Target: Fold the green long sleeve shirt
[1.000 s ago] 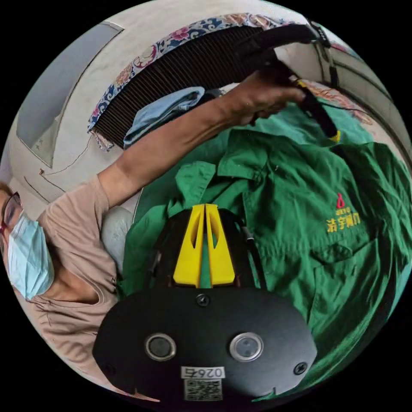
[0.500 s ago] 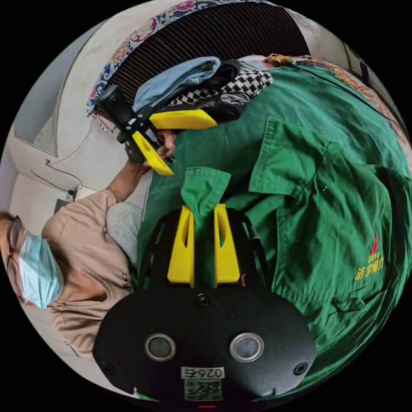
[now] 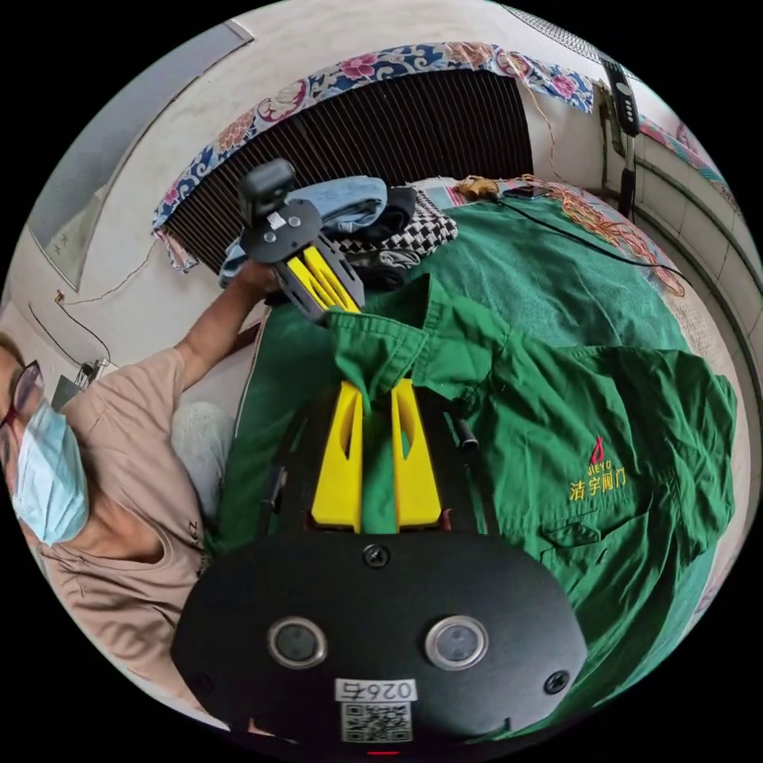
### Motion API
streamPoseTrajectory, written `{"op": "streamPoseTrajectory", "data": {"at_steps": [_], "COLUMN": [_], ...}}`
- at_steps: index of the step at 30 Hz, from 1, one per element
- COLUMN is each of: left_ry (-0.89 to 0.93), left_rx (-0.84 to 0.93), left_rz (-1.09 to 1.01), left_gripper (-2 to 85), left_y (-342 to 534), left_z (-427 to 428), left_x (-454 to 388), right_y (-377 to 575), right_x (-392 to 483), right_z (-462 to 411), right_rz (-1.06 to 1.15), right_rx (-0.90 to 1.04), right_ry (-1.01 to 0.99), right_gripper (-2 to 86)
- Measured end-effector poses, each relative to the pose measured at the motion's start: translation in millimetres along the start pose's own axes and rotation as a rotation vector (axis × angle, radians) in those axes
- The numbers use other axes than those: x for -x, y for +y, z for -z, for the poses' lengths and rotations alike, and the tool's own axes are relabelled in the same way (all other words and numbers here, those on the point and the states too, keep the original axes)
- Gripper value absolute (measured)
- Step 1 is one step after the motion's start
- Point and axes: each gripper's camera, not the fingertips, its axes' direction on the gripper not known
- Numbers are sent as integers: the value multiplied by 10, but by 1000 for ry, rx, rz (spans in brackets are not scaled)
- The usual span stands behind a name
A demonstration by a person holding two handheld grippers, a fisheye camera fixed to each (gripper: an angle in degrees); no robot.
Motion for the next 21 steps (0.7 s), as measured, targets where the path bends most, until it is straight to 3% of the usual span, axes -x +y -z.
{"op": "streamPoseTrajectory", "data": {"at_steps": [7, 12, 17, 21], "left_ry": [108, 188, 71, -85], "left_rx": [62, -125, -374, -208], "left_rz": [256, 356, 426, 387], "left_gripper": [-6, -8, -9, -9], "left_y": [205, 486, 744, 541], "left_z": [-242, -88, 226, 159], "left_x": [564, 728, 366, 249], "right_y": [-119, 211, 300, 308], "right_x": [-440, -452, -456, -388], "right_z": [-306, 143, -126, -350], "right_rz": [-100, -117, -98, -73], "right_rx": [79, -24, 24, 95], "right_ry": [-67, 75, 46, 7], "right_gripper": [78, 69, 65, 68]}}
